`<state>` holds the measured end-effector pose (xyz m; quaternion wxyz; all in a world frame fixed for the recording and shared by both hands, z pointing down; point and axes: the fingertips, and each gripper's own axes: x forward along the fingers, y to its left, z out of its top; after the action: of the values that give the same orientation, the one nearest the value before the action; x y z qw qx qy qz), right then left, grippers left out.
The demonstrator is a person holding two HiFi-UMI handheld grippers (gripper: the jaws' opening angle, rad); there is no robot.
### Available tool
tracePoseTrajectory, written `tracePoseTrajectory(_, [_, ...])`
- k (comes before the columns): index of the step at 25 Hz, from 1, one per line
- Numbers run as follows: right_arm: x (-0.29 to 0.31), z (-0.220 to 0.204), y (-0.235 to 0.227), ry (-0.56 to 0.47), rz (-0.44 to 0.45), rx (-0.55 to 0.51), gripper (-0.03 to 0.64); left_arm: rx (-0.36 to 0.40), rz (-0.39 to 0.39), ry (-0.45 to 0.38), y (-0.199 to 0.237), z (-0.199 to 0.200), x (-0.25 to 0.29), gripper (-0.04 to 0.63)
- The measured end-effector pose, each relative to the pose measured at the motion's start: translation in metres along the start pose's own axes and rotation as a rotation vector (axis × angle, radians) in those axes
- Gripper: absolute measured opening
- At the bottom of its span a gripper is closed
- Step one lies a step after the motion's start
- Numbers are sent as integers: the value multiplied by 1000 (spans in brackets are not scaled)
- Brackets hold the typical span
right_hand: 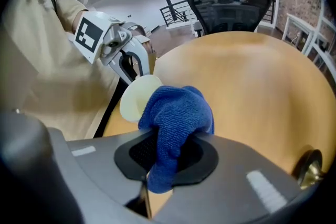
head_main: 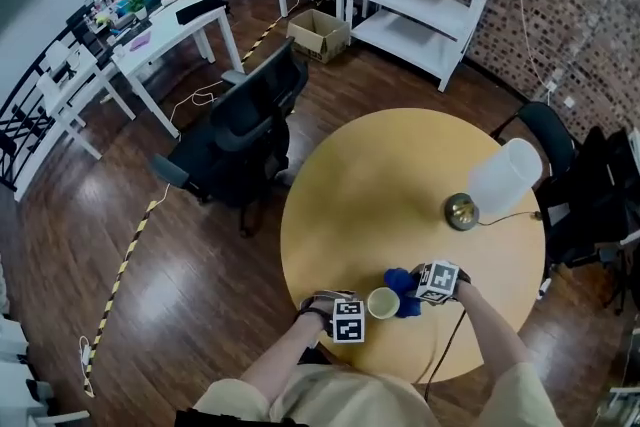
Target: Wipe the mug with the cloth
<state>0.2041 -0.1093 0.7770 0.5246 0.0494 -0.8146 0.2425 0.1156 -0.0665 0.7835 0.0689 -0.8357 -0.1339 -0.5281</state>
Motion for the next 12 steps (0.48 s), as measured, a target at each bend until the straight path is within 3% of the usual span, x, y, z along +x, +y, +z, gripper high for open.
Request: tracePoseTrajectory(12, [14, 25, -26, 54, 27, 119, 57, -40, 82, 3, 3, -4, 0, 61])
